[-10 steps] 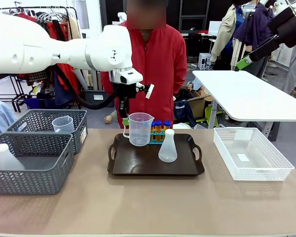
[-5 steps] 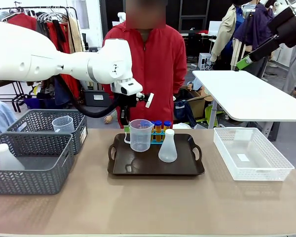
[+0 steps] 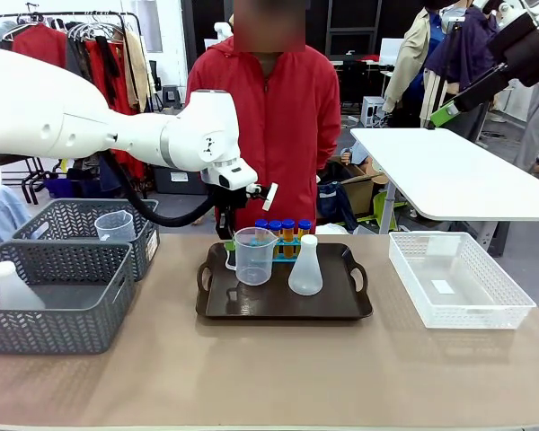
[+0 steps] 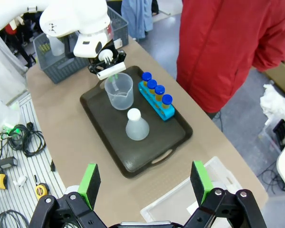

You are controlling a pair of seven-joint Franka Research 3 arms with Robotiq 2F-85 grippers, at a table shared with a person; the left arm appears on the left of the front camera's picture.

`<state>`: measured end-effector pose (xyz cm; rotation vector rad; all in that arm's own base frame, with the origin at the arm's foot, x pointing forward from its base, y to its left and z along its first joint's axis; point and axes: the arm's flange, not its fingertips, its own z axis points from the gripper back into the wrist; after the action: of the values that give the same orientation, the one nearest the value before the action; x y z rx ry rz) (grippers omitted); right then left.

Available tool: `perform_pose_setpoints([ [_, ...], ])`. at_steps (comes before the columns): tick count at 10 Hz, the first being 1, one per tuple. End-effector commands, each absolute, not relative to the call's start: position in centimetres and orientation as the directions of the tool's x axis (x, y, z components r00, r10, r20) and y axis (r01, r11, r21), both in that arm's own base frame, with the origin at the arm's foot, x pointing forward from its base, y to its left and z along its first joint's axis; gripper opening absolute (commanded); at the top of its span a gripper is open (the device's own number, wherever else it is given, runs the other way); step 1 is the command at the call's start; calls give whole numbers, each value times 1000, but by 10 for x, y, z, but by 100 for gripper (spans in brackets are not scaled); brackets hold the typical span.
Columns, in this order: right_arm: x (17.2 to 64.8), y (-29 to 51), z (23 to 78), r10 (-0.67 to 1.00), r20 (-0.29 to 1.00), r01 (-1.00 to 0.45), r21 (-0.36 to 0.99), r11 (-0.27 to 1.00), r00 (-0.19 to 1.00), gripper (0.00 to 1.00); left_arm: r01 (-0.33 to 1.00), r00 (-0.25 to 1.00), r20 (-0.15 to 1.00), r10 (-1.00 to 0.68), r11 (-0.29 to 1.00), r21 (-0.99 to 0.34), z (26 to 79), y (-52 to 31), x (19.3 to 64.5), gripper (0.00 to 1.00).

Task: Prepare the laboratory tools.
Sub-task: Pick up one Large Measuring Cup and place it on the Handle tray.

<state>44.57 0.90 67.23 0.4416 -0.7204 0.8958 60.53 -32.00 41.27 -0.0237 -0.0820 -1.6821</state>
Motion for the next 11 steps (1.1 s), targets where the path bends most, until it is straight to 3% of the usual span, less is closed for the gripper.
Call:
perform_pose_setpoints([
  [1, 446, 9, 673, 545, 731, -831, 53, 554, 410, 100, 989, -139, 63, -988, -135, 64, 404, -316, 604, 0],
  [5, 446, 9, 673, 545, 731, -831, 53, 554, 410, 100, 988, -145, 63, -987, -142, 53, 399, -320, 602, 0],
  [10, 446, 9, 673, 545, 731, -831, 53, 554, 410, 100, 988, -148, 65, -987, -144, 58, 403, -318, 599, 95],
  [11, 446, 9, 673, 545, 731, -831, 53, 554, 410, 100, 988, -148, 63, -987, -145, 59, 404, -317, 598, 100],
])
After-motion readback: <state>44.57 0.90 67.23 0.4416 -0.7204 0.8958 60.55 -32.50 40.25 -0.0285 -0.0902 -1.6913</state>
